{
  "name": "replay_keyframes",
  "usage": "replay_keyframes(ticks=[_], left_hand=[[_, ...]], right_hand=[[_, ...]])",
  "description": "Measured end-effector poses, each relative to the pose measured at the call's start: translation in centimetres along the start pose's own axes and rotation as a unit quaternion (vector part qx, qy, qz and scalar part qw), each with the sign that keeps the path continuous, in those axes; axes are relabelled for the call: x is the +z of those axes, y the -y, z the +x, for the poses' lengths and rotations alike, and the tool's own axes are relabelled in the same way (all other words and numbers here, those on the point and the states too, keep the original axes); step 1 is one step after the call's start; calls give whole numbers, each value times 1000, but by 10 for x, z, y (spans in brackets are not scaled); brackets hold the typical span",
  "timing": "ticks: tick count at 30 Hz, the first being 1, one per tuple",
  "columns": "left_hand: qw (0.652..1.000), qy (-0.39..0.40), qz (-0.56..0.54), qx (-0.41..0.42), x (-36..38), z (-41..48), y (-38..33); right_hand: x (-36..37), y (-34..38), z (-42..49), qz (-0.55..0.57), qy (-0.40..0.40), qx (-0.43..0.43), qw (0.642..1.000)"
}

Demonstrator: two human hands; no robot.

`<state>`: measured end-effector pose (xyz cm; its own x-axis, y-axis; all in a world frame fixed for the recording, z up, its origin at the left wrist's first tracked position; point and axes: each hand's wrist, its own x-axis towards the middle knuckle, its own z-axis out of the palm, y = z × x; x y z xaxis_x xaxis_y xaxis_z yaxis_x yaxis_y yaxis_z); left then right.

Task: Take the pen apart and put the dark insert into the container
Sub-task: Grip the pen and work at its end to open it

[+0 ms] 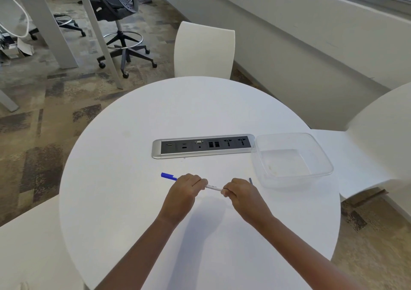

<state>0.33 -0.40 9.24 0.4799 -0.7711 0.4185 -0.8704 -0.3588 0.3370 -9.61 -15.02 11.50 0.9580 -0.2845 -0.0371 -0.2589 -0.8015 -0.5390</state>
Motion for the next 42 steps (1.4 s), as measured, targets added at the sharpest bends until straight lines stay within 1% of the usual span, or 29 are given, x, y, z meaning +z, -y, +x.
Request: replay_keyframes(ticks=[1, 2, 4, 6, 7, 8, 10, 12, 13, 14, 16, 18, 19, 20, 22, 24, 26, 28, 29, 30, 32, 33, 34, 35, 36, 37, 38, 40, 42], left_hand=[[1000, 0, 3, 5, 0, 0, 0], [1000, -1, 5, 9, -1, 0, 0], [1000, -3, 9, 17, -2, 0, 0], [1000, -5, 11, 19, -1, 1, -1], [1000, -5, 11, 16, -1, 2, -1], [1000, -6, 11, 12, -1, 2, -1], [1000, -10, 11, -3, -1, 3, -1], [1000, -14, 7, -12, -2, 4, -1], [1000, -15, 6, -12, -3, 4, -1], [1000, -16, 5, -10, -3, 5, -1], [1000, -16, 3, -2, -4, 5, -2], [1000, -17, 2, 0, -4, 4, -3], [1000, -19, 1, -1, -4, 4, -4], [1000, -21, 1, -2, -4, 3, -4], [1000, -27, 4, 0, -5, 3, -5], [1000, -30, 6, 4, -6, 4, -5], [1000, -29, 7, 10, -7, 4, -5], [1000, -27, 7, 13, -8, 4, -6], [1000, -27, 7, 12, -8, 4, -6], [1000, -28, 7, 13, -9, 5, -6], [999, -28, 12, 21, -10, 7, -5], [999, -26, 16, 27, -10, 7, -4], [999, -23, 19, 30, -10, 7, -4], [999, -22, 19, 29, -10, 7, -4], [999, -21, 17, 25, -10, 7, -4], [1000, -21, 14, 19, -10, 7, -4], [1000, -21, 11, 14, -10, 7, -4], [1000, -22, 10, 11, -10, 8, -5], [1000, -24, 13, 16, -10, 10, -6]], right_hand=[[-2, 1, 1, 74, 48, 61, 994], [-6, 2, 4, 153, 82, 115, 978], [-14, 4, 9, 286, 131, 186, 931], [-20, 5, 12, 355, 165, 241, 888], [-21, 5, 12, 367, 169, 254, 879], [-21, 5, 12, 359, 158, 246, 886], [-18, 5, 9, 286, 96, 183, 936], [-13, 4, 2, 162, 23, 94, 982], [-11, 3, -1, 93, -3, 48, 994], [-9, 3, -4, 26, -29, 0, 999], [-7, 1, -7, -80, -73, -77, 991], [-8, 1, -7, -137, -106, -121, 977], [-8, 1, -7, -143, -112, -135, 974], [-9, 2, -6, -134, -104, -134, 976], [-10, 4, -3, -88, -66, -93, 990], [-10, 3, -1, -24, -12, -38, 999], [-14, 5, 2, 73, 40, 43, 996], [-20, 6, 5, 202, 80, 124, 968], [-22, 6, 8, 272, 101, 162, 943], [-23, 4, 10, 351, 130, 208, 904], [-23, 3, 10, 500, 180, 291, 796], [-22, 3, 9, 527, 190, 302, 771], [-20, 2, 9, 517, 186, 299, 780], [-18, 2, 8, 477, 168, 282, 815], [-16, 5, 7, 416, 140, 248, 864], [-14, 7, 5, 349, 104, 203, 909], [-12, 9, 2, 287, 65, 159, 943], [-5, 6, -1, 183, -2, 81, 980], [-3, 5, -5, 47, -49, 7, 998]])
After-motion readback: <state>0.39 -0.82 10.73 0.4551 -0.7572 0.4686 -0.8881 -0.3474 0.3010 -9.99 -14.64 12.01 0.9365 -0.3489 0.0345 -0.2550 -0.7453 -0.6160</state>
